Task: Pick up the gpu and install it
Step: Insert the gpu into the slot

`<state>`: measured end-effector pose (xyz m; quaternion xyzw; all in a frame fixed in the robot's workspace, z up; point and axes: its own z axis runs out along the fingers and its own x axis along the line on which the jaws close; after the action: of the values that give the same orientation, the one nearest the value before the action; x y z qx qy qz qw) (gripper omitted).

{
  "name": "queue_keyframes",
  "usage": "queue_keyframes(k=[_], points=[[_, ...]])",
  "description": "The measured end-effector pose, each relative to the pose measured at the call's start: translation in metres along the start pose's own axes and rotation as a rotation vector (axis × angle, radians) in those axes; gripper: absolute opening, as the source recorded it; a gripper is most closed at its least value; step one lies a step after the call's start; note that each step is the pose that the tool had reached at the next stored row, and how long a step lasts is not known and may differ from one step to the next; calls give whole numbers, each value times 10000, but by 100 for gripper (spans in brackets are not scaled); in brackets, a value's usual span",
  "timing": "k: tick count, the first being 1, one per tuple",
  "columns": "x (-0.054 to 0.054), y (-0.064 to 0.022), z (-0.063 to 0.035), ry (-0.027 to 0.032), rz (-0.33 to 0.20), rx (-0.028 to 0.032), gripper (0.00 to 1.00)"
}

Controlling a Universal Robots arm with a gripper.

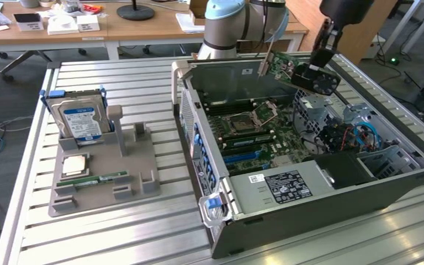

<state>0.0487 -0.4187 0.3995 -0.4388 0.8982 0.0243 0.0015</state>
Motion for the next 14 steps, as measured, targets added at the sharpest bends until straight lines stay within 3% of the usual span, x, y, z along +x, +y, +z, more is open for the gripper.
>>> queue_keyframes(k=[14], points=[[0, 0, 8, 93, -2206, -54, 26]])
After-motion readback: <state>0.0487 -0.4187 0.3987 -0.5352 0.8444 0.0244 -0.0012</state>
